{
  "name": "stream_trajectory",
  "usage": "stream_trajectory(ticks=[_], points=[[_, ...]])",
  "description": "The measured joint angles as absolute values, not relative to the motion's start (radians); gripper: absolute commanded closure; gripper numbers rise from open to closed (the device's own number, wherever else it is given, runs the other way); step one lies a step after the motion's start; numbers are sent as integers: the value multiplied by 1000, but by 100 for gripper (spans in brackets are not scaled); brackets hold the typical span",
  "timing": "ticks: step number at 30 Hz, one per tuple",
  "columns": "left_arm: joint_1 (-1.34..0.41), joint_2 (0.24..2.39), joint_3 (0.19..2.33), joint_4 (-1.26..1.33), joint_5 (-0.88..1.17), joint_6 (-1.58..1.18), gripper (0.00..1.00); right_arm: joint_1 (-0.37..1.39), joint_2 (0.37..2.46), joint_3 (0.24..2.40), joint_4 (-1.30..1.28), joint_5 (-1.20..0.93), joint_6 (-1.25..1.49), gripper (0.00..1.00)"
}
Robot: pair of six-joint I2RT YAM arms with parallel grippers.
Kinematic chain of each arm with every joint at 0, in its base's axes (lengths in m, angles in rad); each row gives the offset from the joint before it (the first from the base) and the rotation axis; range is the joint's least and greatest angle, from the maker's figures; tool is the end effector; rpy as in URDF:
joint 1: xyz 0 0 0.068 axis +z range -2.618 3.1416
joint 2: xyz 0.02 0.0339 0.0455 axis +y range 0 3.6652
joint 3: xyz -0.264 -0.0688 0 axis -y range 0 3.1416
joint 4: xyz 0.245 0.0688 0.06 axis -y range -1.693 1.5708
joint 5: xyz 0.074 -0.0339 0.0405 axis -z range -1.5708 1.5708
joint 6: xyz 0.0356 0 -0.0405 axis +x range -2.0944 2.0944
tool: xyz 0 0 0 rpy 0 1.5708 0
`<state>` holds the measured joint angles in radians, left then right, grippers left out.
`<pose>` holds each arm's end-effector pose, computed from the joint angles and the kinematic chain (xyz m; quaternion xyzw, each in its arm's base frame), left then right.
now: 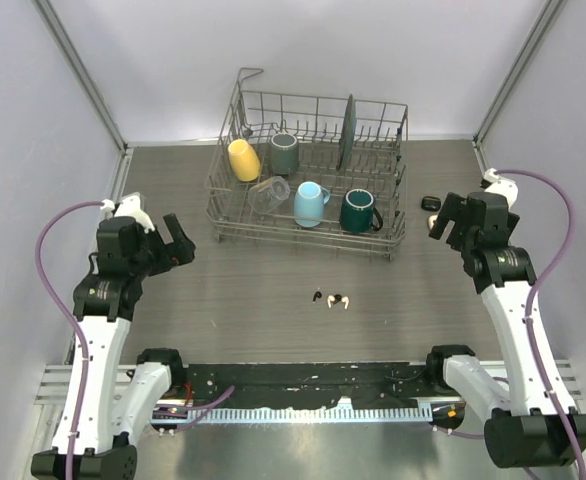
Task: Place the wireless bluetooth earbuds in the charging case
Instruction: Pick up the charging case at the center of the board.
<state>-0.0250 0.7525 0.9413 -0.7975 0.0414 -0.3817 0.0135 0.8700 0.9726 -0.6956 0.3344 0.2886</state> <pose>0.1465 -0.0051 0.3362 -0.1478 0.8740 -0.1114 0.4494 0.1767 -0.0093 0.3399 0.1968 0.8516 -0.0756 0.4799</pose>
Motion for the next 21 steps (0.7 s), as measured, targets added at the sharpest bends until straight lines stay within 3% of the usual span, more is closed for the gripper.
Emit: stream_trajectory(ticks=[5, 11, 21], points=[[-25, 757, 960, -830, 72, -363, 0, -7, 946, 1007, -716, 341, 214, 3], [-25, 822, 1018, -871, 101, -346, 0, -169, 1031, 1065, -697, 226, 205, 4], [-25, 757, 885, -797, 80, -379, 0, -298, 1216, 1066, -649, 104, 245, 16]])
